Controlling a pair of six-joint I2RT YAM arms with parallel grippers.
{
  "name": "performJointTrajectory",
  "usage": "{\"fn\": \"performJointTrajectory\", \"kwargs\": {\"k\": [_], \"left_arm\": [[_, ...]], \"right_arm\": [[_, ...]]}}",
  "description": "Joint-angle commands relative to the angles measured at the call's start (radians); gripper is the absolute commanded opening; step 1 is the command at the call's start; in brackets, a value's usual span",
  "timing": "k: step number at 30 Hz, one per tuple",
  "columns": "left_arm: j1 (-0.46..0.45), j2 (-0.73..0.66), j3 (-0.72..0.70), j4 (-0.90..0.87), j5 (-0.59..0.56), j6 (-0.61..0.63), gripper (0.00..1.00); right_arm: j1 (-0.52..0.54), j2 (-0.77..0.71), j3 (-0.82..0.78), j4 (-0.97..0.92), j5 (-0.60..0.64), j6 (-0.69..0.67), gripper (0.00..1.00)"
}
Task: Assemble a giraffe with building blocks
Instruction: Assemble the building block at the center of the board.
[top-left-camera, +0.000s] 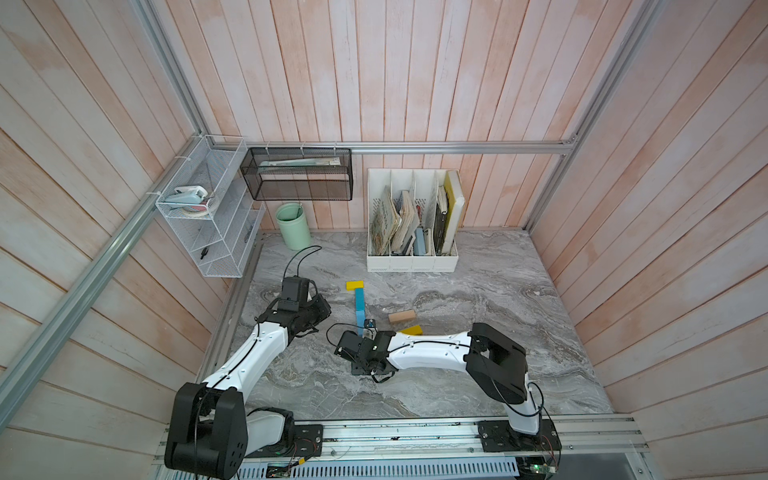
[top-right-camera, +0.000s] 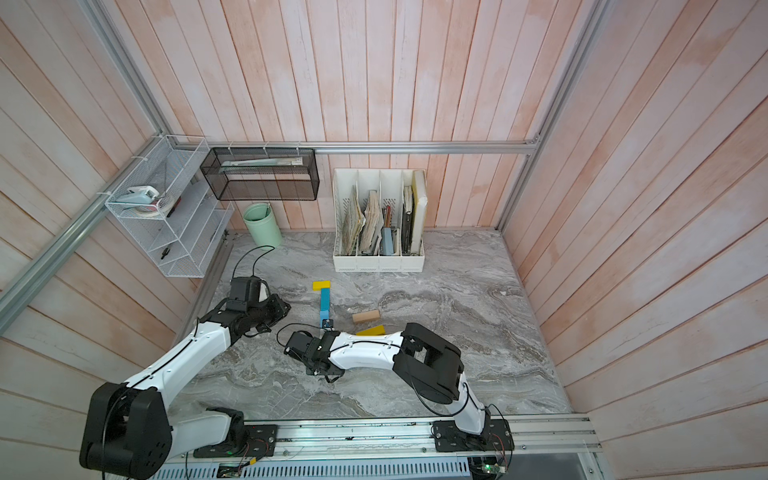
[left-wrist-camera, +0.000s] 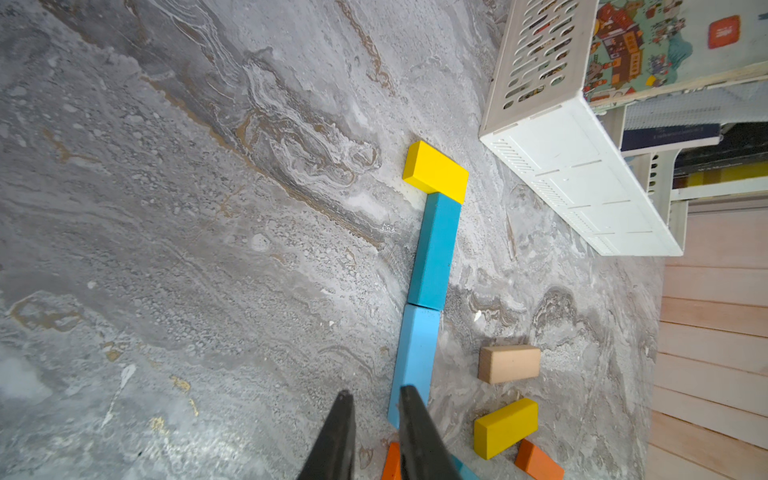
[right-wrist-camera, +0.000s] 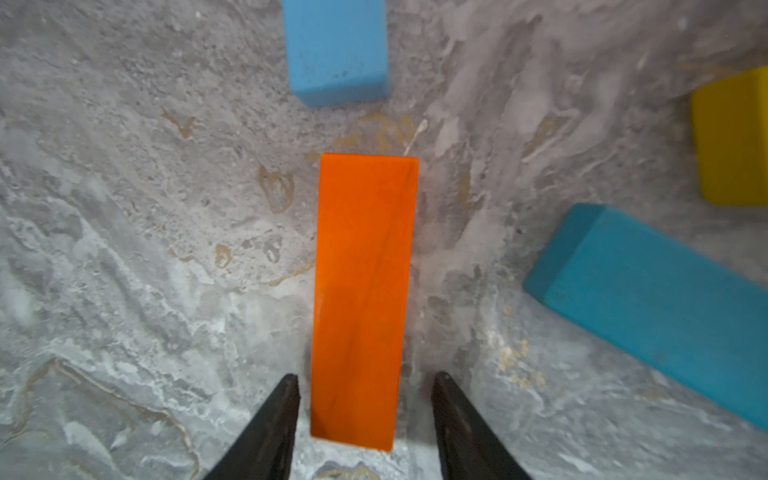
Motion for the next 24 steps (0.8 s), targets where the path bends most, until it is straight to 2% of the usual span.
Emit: {"fn": "performJointTrajectory", "kwargs": {"k": [1,4,5,7,9,10,11,12,15,20,24], "left_arm": [[0.004,-0.007,-0.032,0.011,0.048,0.02,0.23],[-0.023,-0.012,-0.084,0.011,0.08,0.014,0.2],[-0.042,-0.014,-0.104,0.011,0.081,0.01,0.19],[-0.076,-0.022,-0.139,0.011,0.072,-0.002,0.14],[-0.103,-0.032,-0.173,0.022,0.072,-0.02,0.05],[-0.109,-0.033,-0.184,0.03,0.079,-0.026,0.01],[-0.117,-0.031,-0.193,0.034,0.083,-0.032,0.0],[-0.125,-0.028,-0.199,0.039,0.085,-0.038,0.0],[-0.151,-0.003,-0.198,0.041,0.085,-0.047,0.0],[-0.22,0.058,-0.175,0.021,0.088,-0.049,0.0],[-0.265,0.088,-0.191,0.028,0.146,-0.052,0.0]], "right_arm": [[0.006,-0.084,0.013,-0.095,0.108,0.003,0.54],[-0.007,-0.184,-0.074,-0.057,0.131,-0.025,0.46],[-0.017,-0.224,-0.127,0.002,0.106,-0.054,0.38],[-0.04,-0.306,-0.252,0.145,0.035,-0.121,0.27],[-0.07,-0.386,-0.389,0.329,-0.076,-0.18,0.24],[-0.087,-0.411,-0.442,0.398,-0.119,-0.186,0.18],[-0.11,-0.426,-0.486,0.456,-0.173,-0.188,0.04],[-0.133,-0.425,-0.514,0.494,-0.233,-0.197,0.0],[-0.167,-0.366,-0.499,0.5,-0.327,-0.256,0.0],[-0.191,-0.25,-0.438,0.503,-0.416,-0.312,0.0],[-0.212,-0.214,-0.441,0.551,-0.459,-0.319,0.0]]}}
